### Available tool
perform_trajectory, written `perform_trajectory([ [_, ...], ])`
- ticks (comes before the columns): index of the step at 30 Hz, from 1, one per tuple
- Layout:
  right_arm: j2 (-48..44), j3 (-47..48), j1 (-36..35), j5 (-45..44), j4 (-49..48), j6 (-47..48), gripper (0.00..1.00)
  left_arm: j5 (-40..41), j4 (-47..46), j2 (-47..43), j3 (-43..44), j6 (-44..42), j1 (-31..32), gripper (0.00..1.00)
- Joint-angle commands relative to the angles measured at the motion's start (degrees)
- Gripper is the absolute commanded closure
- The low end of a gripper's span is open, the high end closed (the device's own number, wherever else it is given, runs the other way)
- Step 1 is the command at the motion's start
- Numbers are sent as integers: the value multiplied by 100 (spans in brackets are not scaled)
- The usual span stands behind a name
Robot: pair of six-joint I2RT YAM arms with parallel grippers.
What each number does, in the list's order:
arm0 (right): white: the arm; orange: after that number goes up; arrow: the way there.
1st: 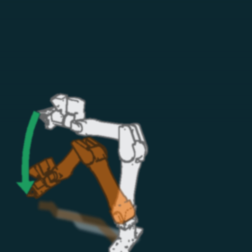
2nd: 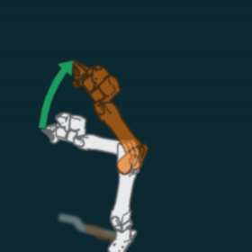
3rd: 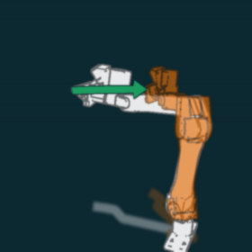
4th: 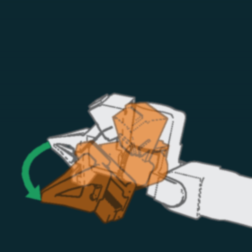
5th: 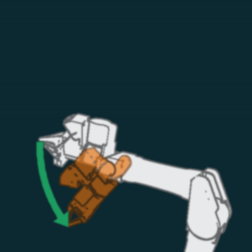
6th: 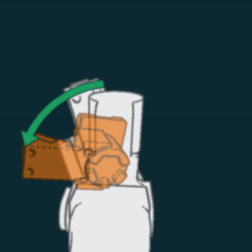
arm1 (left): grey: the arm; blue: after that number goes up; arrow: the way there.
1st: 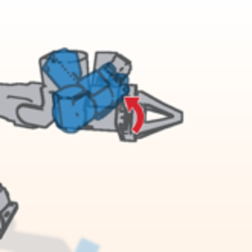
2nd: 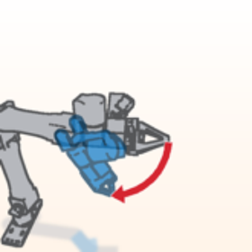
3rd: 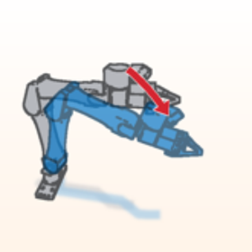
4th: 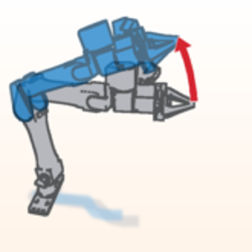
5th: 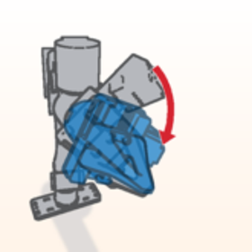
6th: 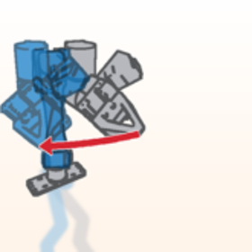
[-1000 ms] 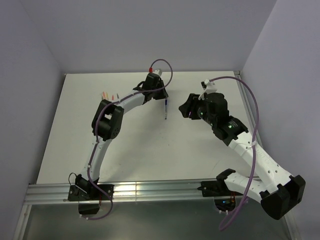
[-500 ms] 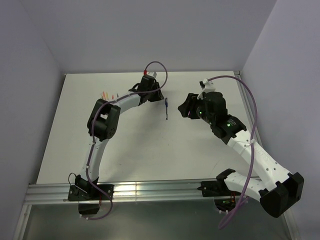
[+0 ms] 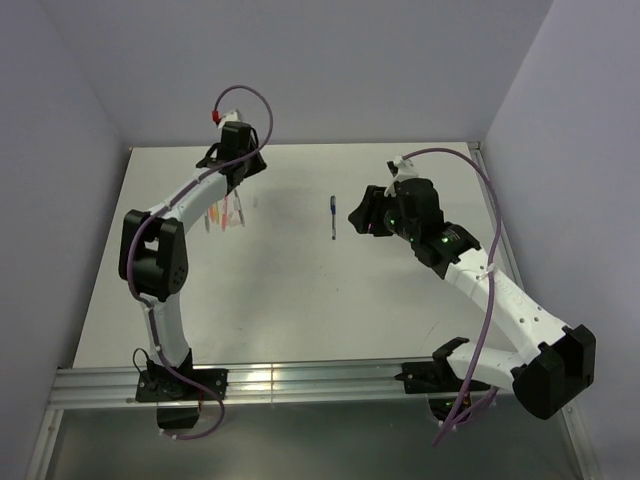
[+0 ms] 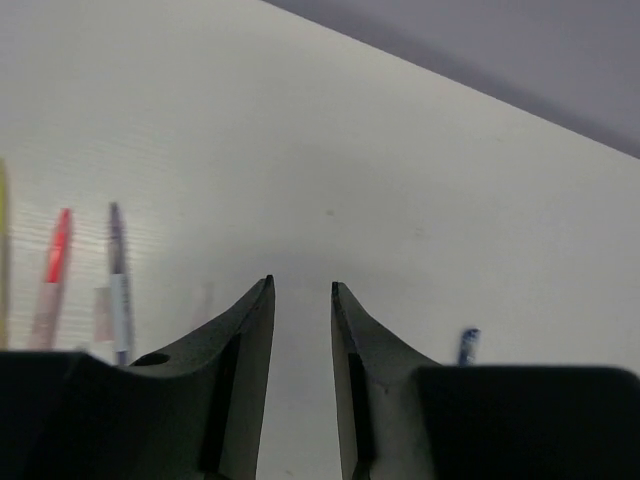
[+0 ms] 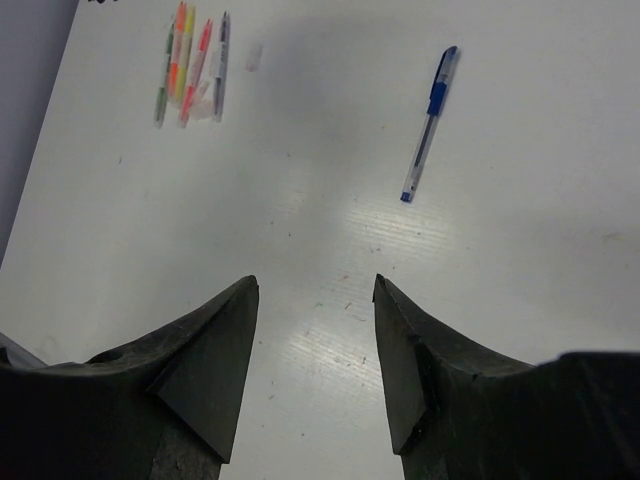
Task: Insert the pens into the pen caps
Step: Pick up the pen from the center of the board.
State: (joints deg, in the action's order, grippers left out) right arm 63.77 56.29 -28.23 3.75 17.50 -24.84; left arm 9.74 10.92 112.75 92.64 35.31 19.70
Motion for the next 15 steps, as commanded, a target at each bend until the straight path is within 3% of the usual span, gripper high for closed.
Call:
perform_trajectory([
  [1,118,242,10,152,-334,-47,43,599,639,115,-28,-226,-238,66],
  [15,259,242,10,258,-273,32,43,880,1316,1117,913,-587,-573,70],
])
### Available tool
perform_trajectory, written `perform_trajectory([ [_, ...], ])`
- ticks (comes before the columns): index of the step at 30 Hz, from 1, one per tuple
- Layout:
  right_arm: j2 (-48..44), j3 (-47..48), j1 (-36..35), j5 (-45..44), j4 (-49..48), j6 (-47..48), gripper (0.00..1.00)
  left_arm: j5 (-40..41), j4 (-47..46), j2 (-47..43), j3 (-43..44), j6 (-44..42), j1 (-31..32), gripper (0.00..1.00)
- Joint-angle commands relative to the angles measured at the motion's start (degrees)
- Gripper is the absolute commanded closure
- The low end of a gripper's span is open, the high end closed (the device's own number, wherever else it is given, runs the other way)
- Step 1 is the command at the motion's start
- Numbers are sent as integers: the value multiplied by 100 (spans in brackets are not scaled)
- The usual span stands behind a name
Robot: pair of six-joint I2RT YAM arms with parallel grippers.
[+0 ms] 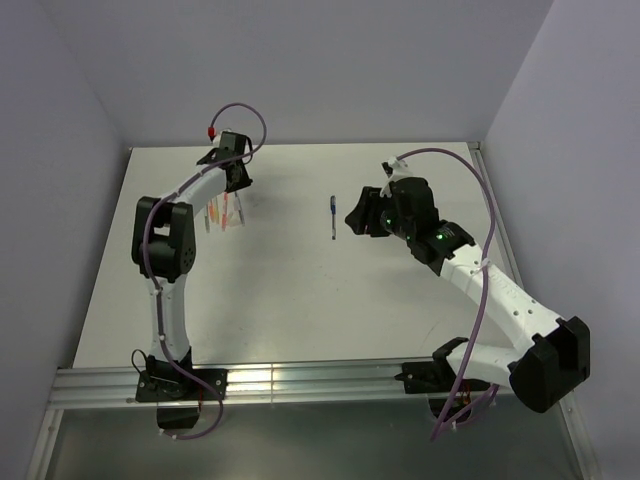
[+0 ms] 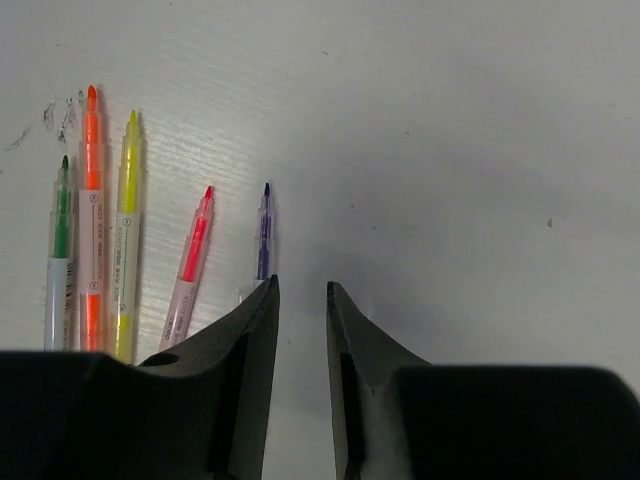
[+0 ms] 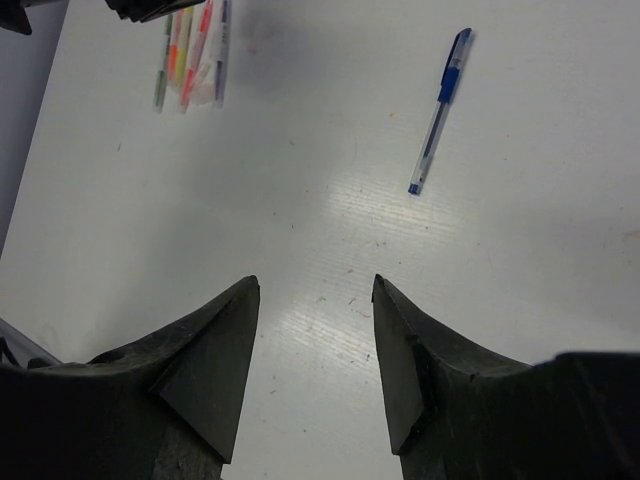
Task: Insert the pens into the pen caps
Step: Pick up the pen from the center of the board.
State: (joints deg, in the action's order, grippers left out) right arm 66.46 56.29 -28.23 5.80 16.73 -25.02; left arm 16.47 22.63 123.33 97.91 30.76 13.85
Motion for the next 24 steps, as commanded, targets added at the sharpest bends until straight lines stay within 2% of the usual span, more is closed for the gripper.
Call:
perform_trajectory([
  [1,-1,216,10,53,-214,49,43,225,145,86,404,-149,13,70],
  [11,166,251,10,79,-240,67,44,339,365,543,958,-282,-57,70],
  [24,359,286,19,132,-276,76,44,234,391,789,1029,-317,-163,69],
])
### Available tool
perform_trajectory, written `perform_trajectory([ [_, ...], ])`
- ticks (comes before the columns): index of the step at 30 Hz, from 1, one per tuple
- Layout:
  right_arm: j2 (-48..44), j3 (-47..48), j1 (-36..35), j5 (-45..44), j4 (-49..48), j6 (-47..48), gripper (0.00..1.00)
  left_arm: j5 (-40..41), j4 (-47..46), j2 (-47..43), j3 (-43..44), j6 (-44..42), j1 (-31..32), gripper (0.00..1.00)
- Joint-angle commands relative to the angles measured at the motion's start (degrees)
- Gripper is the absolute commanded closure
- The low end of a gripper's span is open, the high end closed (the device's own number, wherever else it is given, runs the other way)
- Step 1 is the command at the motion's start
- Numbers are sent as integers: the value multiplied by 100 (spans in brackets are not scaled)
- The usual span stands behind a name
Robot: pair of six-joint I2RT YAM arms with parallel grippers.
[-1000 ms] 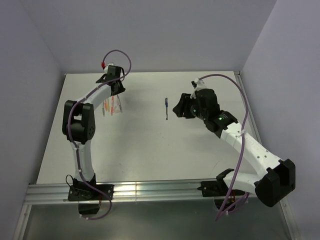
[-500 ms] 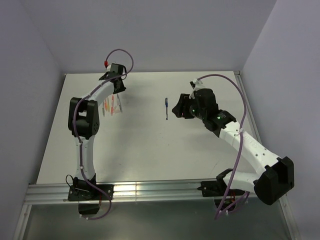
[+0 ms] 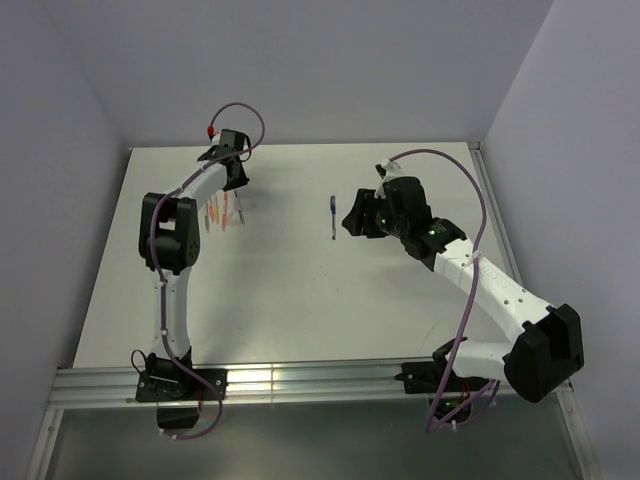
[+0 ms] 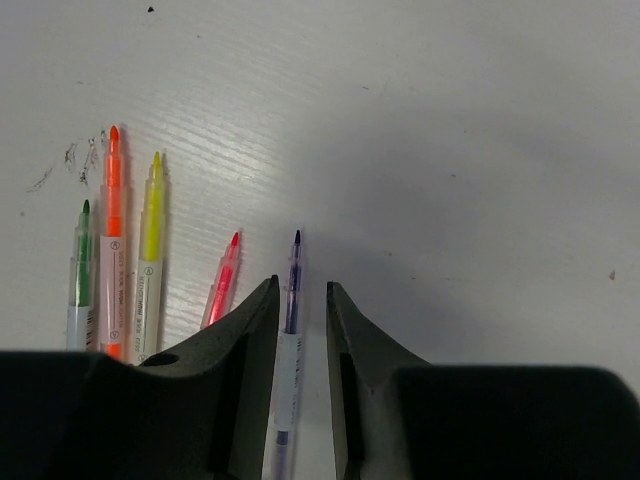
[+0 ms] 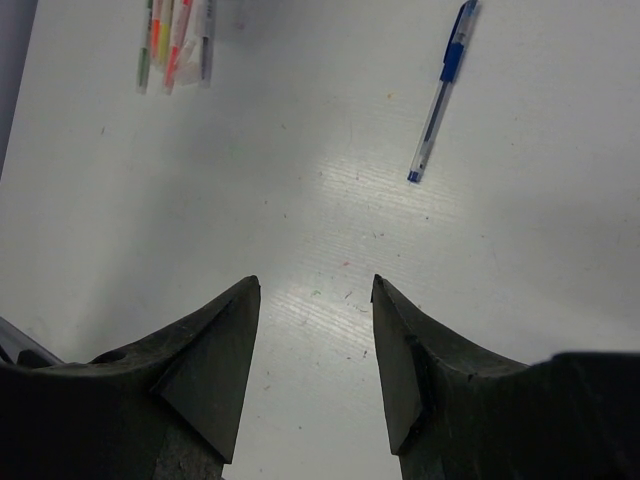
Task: Insert the pens into the pen caps
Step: Pick up the pen from the center of the board.
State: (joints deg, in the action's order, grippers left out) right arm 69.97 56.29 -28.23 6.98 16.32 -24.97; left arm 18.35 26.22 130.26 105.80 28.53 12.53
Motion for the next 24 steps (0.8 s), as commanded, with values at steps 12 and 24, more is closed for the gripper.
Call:
perform_trajectory([
  [12,51,286,19,22,-234,63,44,-77,6,246,231,-85,-58,70],
  [24,34,268,19,84,-243,63,44,-235,-3,290,117,3,-58,75],
])
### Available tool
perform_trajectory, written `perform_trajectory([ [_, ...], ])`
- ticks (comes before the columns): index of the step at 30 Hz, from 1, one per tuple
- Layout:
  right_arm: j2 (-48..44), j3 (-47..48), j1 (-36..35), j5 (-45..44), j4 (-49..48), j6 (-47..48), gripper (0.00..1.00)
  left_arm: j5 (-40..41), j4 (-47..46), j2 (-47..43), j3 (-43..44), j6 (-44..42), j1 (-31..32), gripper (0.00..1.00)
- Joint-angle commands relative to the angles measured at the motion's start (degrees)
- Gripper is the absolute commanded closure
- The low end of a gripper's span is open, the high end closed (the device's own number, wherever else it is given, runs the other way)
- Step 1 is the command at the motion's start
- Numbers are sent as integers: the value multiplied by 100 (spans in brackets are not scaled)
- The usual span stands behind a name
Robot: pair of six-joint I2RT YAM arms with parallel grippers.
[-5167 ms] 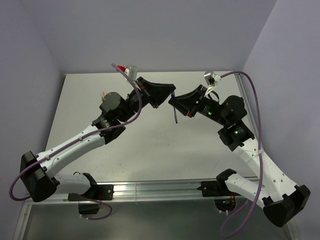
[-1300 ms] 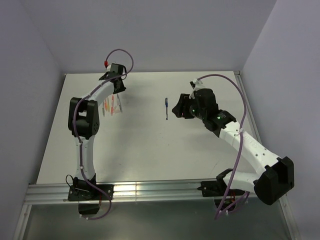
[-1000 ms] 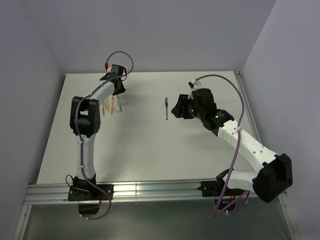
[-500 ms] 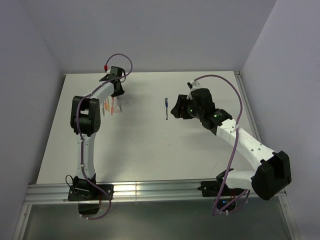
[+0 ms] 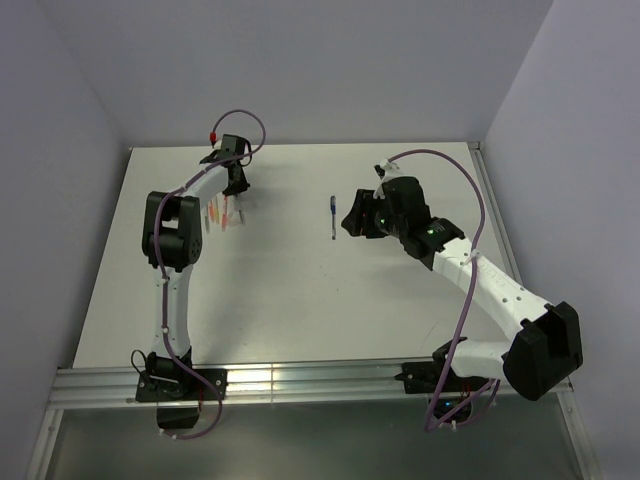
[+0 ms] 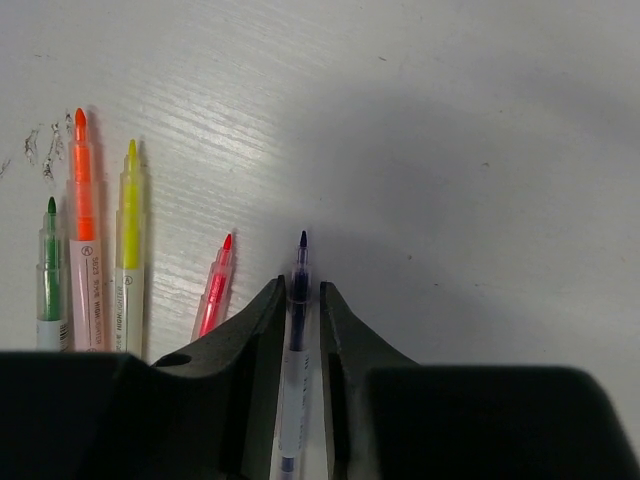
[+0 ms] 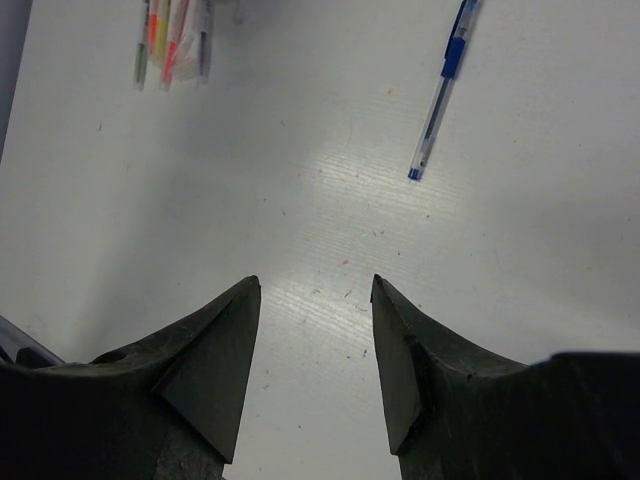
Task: Insert the pens into the pen caps
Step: Pick up the pen from the center of the board.
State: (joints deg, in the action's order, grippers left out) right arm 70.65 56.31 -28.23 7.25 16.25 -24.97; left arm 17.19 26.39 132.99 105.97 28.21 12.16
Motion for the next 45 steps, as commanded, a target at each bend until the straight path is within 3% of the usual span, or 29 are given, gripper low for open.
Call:
perform_trajectory([
  [1,-43,266,19,58,-228,63,44,-119,-11,17,64,45,-21,75],
  [8,-104,213,19,101,-263,63,44,-84,41,-10,20,71,-12,80],
  [14,-96,213,19,154,-263,63,44,-111,85,8,46,97,-3,99],
  [35,-78,196,28,338,-648,-34,42,-444,59,-721,249,167,128,100],
  [45,484,257,-33,1173,-1790,-315,39,-1068,-187,-1844,-682,492,234,100],
])
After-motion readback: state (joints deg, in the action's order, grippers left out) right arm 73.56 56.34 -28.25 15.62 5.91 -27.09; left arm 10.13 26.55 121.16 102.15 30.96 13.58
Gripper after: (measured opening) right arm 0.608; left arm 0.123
